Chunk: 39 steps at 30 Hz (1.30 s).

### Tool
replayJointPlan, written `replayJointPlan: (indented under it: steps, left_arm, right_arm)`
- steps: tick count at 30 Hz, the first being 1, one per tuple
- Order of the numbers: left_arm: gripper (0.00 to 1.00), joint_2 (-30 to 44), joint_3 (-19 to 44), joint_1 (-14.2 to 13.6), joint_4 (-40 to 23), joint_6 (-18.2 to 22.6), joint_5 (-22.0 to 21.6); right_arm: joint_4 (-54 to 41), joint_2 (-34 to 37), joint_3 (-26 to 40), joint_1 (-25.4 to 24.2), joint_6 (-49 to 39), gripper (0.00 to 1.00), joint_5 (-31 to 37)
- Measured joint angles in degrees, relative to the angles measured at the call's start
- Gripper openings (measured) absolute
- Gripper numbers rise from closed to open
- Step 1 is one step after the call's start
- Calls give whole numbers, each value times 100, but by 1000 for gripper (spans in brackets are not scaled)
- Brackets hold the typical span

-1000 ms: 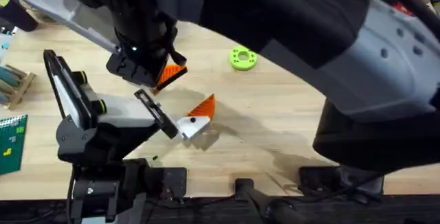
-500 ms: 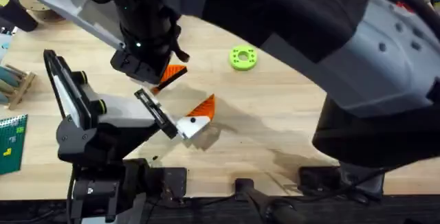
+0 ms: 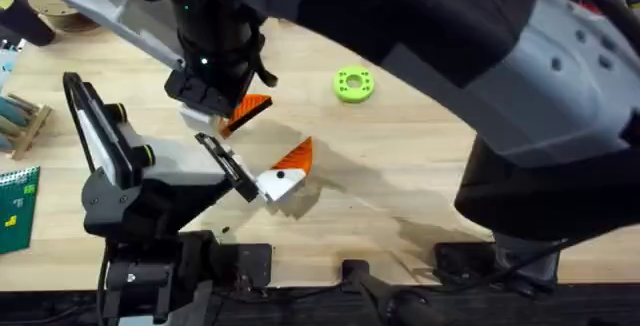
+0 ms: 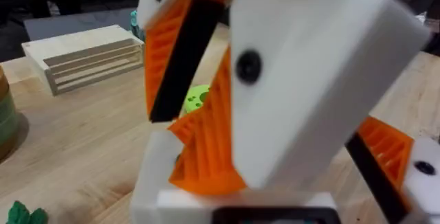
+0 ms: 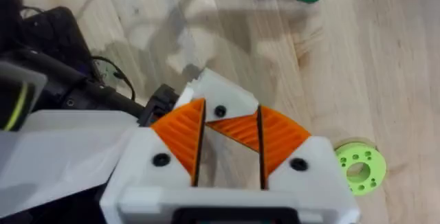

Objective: Pick up the gripper from the table and insert it into the empty holder that is missing its gripper. Then pick up a screw, insert it into the mounting hole, and use the screwdriver to tighten it. Finally, clean up the table by picking up the vegetable and placing it into the bucket.

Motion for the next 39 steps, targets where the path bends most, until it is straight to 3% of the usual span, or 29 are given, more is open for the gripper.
replayJointPlan:
  steps: [9,11,13,15,22,26,39]
  left_arm:
    - [995,0,0,0,0,2,0]
    - [995,0,0,0,0,2,0]
    - [995,0,0,0,0,2,0]
    - [995,0,0,0,0,4,0]
    - [995,0,0,0,0,9,0]
    - [995,0,0,0,0,15,0]
    - [996,0,0,0,0,17,0]
  right_arm:
    - [-89,4,128,-63,0,472,-7]
    - [-184,11,335,-92,9,542,-7]
    - [-288,11,571,-150,-2,696,-7]
    - [-387,11,790,-237,0,732,-9]
    - [-866,-11,944,-690,16,743,221]
    - [-1259,-11,944,-932,103,659,686]
    - [-1292,-73,727,-1731,479,659,1059]
